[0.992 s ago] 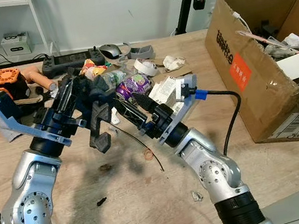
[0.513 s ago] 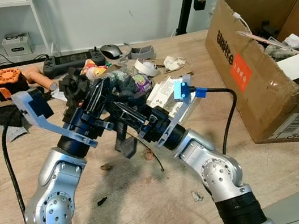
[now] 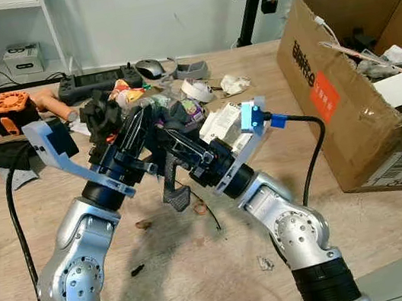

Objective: Picking trash to rubbish bin

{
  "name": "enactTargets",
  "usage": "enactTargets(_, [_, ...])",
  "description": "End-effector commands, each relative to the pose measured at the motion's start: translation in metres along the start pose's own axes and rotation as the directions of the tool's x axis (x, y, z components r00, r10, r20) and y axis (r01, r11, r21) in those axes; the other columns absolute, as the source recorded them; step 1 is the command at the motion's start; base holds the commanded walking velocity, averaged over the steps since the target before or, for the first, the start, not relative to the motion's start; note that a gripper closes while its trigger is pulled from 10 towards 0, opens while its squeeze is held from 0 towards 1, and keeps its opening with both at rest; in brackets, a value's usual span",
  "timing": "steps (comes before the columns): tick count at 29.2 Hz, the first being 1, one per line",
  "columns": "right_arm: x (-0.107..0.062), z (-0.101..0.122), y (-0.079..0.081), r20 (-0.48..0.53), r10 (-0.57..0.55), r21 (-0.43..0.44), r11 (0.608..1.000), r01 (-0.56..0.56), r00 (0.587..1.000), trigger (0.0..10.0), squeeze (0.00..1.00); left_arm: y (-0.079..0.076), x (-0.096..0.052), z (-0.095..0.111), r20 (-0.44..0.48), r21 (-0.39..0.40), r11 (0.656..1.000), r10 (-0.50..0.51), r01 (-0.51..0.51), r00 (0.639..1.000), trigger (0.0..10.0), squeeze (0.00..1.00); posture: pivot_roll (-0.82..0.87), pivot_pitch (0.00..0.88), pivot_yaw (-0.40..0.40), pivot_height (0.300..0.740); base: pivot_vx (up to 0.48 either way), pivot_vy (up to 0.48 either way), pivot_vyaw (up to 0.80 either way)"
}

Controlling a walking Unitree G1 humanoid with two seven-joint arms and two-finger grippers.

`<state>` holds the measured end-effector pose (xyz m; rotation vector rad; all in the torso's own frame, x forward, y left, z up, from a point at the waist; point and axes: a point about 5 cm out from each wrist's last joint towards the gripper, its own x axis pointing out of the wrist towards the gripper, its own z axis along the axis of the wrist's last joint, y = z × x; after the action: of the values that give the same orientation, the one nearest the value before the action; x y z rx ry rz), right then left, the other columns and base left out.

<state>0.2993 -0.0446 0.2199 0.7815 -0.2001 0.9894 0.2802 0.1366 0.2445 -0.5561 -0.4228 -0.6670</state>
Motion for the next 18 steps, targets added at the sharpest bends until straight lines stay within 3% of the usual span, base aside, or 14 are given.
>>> enactTargets(1, [0.008,0.006,0.008,0.053,0.035,0.015,0.999,-0.036,0.998,0.0,0.0,0.0,0.001,-0.005,-0.009,-0.003,1.0,0.013,-0.013,1.0,0.0,0.0,0.03,0.157,-0.04,0.74,0.0,0.0,0.0])
enactTargets(6, [0.007,0.007,0.007,0.056,0.027,0.012,1.0,-0.028,0.998,0.0,0.0,0.002,0.002,-0.004,-0.006,0.003,1.0,0.027,-0.027,1.0,0.0,0.0,0.02,0.161,-0.039,0.74,0.0,0.0,0.0])
enactTargets(7, [0.007,0.008,0.006,0.058,0.024,0.01,1.0,-0.025,0.998,0.0,0.0,0.004,0.002,-0.004,-0.004,0.012,0.998,0.056,-0.056,0.998,1.5,0.0,0.02,0.165,-0.039,0.74,0.0,0.0,0.0])
enactTargets(9, [0.007,0.008,0.006,0.058,0.023,0.008,1.0,-0.024,0.998,0.0,0.0,0.006,0.002,-0.004,-0.004,0.018,0.997,0.074,-0.074,0.997,1.5,0.0,0.02,0.165,-0.039,0.74,0.0,0.0,0.0])
enactTargets(10, [0.007,0.009,0.005,0.06,0.021,0.007,1.0,-0.022,0.998,0.0,0.0,0.007,0.002,-0.004,0.004,0.013,0.997,0.082,-0.082,0.997,10.0,1.0,0.02,0.165,-0.039,0.74,0.0,0.0,0.0])
enactTargets(18, [0.007,0.013,0.002,0.079,-0.001,-0.006,1.0,0.001,0.997,0.0,0.0,0.018,-0.001,0.005,0.037,0.033,0.992,0.117,-0.119,0.992,10.0,1.0,0.02,0.164,-0.043,0.74,0.0,0.0,0.0])
